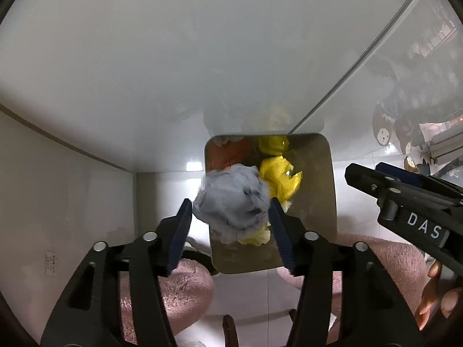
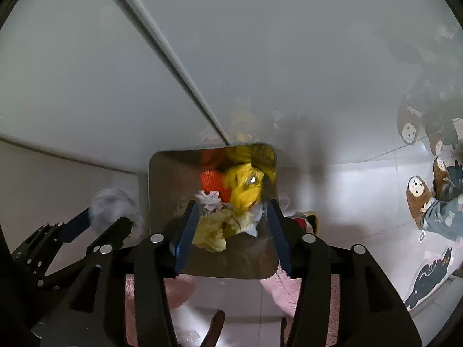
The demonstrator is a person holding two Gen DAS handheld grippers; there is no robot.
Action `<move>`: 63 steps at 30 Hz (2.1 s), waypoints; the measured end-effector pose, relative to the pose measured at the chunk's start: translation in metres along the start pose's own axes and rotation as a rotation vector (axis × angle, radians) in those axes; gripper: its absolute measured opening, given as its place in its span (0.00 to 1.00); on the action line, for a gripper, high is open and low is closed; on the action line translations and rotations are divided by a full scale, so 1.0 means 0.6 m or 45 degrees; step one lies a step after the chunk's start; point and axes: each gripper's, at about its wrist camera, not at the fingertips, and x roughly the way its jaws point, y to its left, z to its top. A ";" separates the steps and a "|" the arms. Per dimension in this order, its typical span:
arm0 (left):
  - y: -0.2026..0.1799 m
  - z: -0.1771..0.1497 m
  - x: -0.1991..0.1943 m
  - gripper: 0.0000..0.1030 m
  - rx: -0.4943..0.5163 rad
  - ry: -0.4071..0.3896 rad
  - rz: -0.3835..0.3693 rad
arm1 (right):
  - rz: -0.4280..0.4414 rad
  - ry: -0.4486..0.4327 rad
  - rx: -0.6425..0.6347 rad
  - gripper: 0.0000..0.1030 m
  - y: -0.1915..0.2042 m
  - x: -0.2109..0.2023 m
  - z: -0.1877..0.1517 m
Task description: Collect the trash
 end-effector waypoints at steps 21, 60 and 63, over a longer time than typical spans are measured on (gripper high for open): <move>0.040 0.016 -0.278 0.92 -0.014 -0.449 0.147 | 0.077 -0.411 -0.091 0.97 0.047 -0.238 -0.010; 0.089 0.003 -0.663 0.92 -0.078 -1.094 0.332 | 0.149 -1.091 -0.325 0.97 0.147 -0.598 -0.052; 0.093 0.007 -0.675 0.92 -0.086 -1.115 0.332 | 0.140 -1.102 -0.325 0.97 0.149 -0.605 -0.047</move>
